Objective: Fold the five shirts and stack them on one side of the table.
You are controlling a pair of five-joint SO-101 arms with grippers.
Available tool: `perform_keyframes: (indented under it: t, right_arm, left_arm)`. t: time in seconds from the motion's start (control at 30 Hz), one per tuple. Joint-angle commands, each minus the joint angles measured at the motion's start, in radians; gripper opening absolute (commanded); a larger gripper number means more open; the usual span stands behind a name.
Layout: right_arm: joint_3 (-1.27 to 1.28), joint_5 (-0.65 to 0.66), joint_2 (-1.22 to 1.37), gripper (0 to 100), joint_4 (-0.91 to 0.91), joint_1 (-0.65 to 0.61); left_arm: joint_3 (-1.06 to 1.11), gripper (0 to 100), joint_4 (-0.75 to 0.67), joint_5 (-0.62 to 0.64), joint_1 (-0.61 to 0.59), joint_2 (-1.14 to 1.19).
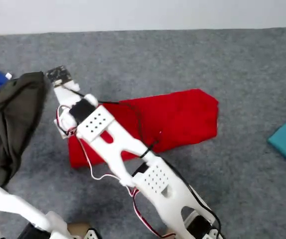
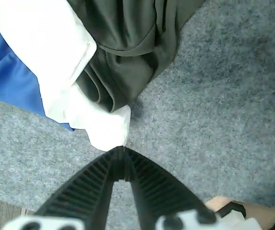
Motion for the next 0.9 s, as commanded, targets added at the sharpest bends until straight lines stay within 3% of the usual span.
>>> perform_keyframes:
  t: [0.0,0.73,0.87]
  right_arm:
    - [-0.115,-0.008,0.025,22.3,-0.002,-0.035]
    - [-0.193,-0.005,0.277,22.2,-0.064,-0.047]
    - [-0.193,0.046,0.291,21.9,-0.064,-0.047]
  left_arm:
    - [-0.004,0,-0.009,-0.006,0.002,-0.038]
    - [-0.002,0,-0.014,-0.006,0.002,-0.038]
    - [-0.002,0,-0.014,-0.006,0.002,-0.038]
